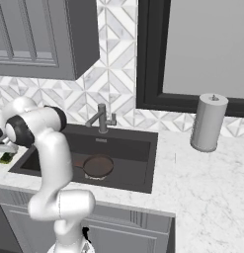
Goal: Pick the pan and sponge and place them into the sink. Then turn on the water.
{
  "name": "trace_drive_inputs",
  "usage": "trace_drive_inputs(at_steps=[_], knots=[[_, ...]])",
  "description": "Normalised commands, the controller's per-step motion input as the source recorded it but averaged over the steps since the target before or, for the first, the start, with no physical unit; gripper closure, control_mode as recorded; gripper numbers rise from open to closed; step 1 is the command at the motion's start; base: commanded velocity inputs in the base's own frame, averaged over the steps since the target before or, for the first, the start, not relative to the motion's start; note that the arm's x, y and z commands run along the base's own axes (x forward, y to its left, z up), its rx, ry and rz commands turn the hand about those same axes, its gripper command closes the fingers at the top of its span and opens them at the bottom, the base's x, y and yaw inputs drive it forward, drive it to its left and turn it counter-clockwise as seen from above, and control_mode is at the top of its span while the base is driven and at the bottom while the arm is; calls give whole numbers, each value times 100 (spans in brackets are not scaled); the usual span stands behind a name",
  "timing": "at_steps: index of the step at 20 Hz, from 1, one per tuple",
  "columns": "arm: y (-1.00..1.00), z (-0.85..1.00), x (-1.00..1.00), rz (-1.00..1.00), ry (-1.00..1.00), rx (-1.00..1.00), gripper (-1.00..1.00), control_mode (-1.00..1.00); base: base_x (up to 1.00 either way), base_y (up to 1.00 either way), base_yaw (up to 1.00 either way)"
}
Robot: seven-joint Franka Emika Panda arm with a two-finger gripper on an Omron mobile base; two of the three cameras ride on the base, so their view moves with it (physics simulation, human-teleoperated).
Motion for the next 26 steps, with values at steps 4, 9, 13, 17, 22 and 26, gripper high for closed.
trace_drive_inputs(at_steps=[4,9,13,17,22,26], knots=[[0,-23,1,0,0,3,-100,-100,0,0,0],[-9,-19,1,0,0,7,-100,-100,0,0,0],[-29,-4,3,0,0,7,-100,-100,0,0,0],[-23,0,10,0,0,4,-100,-100,0,0,0],[-2,-10,13,0,0,0,-100,-100,0,0,0],[17,0,18,0,0,0,-100,-100,0,0,0]])
